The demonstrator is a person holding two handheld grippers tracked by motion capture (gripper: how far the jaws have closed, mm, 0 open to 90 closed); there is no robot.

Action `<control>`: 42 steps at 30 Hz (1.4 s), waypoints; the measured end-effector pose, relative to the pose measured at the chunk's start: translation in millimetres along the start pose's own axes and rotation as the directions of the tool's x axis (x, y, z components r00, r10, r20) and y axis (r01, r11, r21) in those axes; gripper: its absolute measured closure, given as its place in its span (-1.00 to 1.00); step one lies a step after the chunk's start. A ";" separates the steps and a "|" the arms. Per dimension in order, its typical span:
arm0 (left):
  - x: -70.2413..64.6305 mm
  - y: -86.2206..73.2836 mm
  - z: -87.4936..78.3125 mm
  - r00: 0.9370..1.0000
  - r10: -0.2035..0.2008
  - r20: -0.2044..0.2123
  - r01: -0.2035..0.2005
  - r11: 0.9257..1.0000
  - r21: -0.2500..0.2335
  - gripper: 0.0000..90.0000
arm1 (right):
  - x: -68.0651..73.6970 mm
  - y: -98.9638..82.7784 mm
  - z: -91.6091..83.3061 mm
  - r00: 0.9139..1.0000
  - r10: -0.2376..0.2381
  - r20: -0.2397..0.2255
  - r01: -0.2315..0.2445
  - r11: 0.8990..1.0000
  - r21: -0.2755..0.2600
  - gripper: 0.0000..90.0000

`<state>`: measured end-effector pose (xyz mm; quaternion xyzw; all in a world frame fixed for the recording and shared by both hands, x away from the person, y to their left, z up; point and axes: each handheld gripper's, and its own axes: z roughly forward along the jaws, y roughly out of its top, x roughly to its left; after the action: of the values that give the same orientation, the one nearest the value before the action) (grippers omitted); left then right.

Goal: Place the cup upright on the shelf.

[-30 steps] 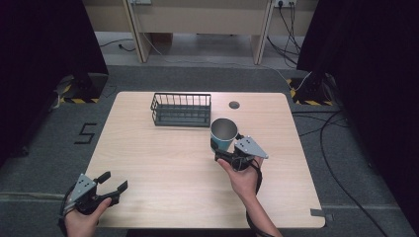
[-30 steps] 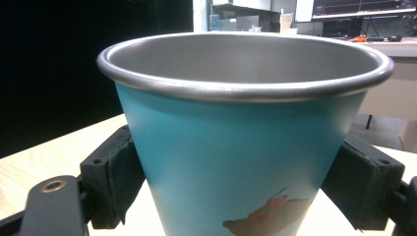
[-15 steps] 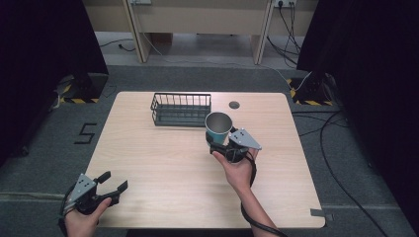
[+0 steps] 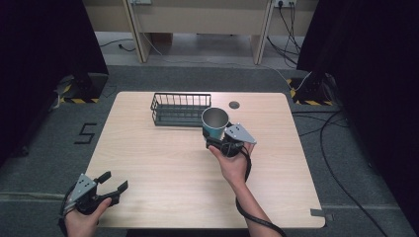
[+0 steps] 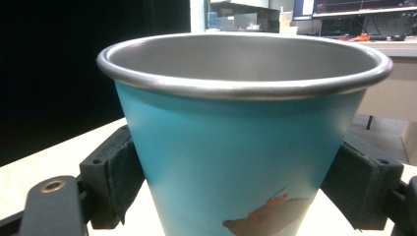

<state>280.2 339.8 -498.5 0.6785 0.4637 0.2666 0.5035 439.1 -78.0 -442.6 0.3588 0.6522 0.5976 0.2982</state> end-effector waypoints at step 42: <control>0.0 0.0 0.3 1.000 0.001 0.001 -0.001 1.000 -0.003 -0.52 | 0.4 24.3 43.3 1.000 -0.016 0.008 0.016 1.000 0.004 -0.60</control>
<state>280.5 339.6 -498.7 0.6781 0.4628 0.2673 0.5046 476.9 -52.5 -423.1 0.3567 0.6550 0.5922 0.3050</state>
